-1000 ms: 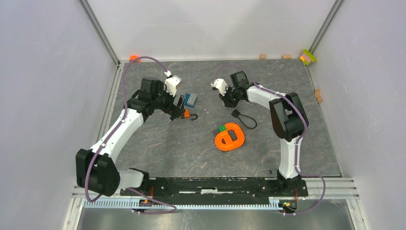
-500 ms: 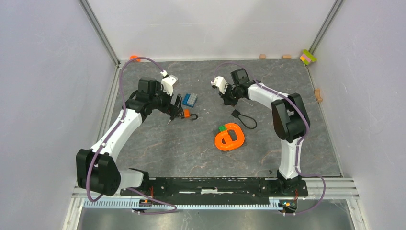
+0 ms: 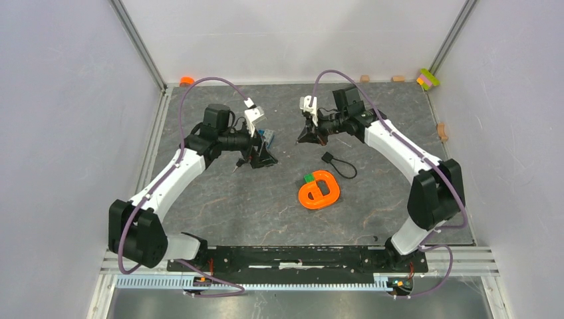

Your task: Unlock with the key

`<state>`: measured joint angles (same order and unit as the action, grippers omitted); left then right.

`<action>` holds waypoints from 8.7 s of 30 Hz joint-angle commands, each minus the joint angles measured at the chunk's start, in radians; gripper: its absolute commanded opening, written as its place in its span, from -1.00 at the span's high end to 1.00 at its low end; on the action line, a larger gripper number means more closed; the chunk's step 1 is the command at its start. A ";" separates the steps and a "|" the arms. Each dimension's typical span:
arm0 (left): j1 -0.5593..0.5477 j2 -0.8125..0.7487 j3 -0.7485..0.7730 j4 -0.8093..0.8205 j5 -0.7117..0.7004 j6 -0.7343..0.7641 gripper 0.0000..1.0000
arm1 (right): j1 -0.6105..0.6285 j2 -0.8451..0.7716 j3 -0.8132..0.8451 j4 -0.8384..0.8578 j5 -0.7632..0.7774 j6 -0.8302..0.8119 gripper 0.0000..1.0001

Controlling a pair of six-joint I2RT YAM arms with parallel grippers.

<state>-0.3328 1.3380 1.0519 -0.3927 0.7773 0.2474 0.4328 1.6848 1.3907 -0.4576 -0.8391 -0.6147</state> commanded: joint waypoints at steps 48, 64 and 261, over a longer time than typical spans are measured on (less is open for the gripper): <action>-0.242 -0.125 -0.303 0.824 0.003 -0.097 0.21 | 0.030 -0.349 -0.325 0.460 -0.240 0.386 1.00; -0.242 -0.163 -0.325 0.788 0.030 -0.047 0.88 | 0.030 -0.345 -0.326 0.392 -0.206 0.328 1.00; -0.302 0.122 -0.133 -0.082 -0.154 0.743 0.96 | -0.103 -0.433 -0.613 0.336 -0.111 0.075 0.07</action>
<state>-0.6373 1.5417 0.8333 -0.4934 0.4919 1.1557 0.3317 1.2720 0.7914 -0.2123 -0.9035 -0.5827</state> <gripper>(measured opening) 0.033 0.469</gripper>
